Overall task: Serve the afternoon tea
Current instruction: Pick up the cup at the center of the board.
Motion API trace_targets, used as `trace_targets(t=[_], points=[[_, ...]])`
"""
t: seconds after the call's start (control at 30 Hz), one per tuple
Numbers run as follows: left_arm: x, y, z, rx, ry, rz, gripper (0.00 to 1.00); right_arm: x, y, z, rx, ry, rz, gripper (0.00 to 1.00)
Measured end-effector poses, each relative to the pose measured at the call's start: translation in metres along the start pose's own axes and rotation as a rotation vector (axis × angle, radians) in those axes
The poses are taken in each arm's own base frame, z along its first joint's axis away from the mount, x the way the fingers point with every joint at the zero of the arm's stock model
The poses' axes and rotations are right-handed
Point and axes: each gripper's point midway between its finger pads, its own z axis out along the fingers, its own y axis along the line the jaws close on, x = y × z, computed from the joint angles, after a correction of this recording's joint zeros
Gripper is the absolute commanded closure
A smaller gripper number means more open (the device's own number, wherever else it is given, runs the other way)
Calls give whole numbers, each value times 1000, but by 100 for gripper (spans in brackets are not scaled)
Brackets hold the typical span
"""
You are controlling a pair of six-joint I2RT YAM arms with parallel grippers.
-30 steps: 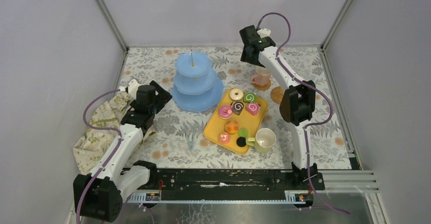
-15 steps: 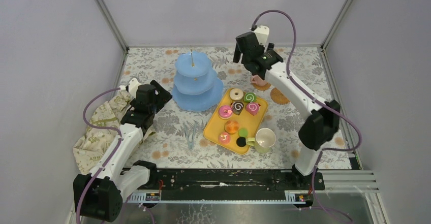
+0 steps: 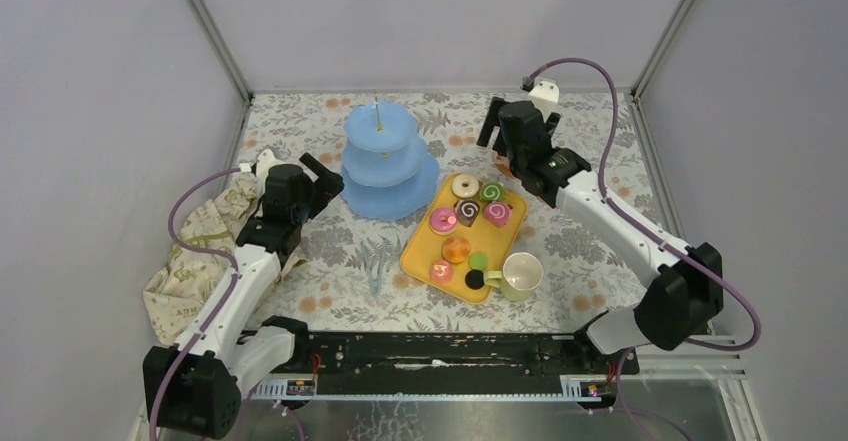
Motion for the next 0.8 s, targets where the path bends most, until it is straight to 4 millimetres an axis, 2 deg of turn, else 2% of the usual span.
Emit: trace_targets(t=[0.1, 0.3, 0.47, 0.6, 0.67, 0.8], points=[[-1, -2, -3, 12, -3, -2, 0, 7, -10, -10, -7, 5, -8, 20], [-4, -4, -6, 11, -2, -6, 0, 5, -18, -29, 5, 9, 8, 21], [-2, -2, -10, -1, 15, -6, 0, 39, -17, -54, 69, 80, -48, 23], [2, -3, -15, -1, 42, -1, 0, 64, -14, -81, 92, 128, -84, 24], [2, -9, -16, 11, 57, 5, 0, 70, -13, -102, 81, 134, -88, 24], [2, -20, -15, 32, 82, 14, 0, 72, -15, -122, 77, 130, -89, 27]])
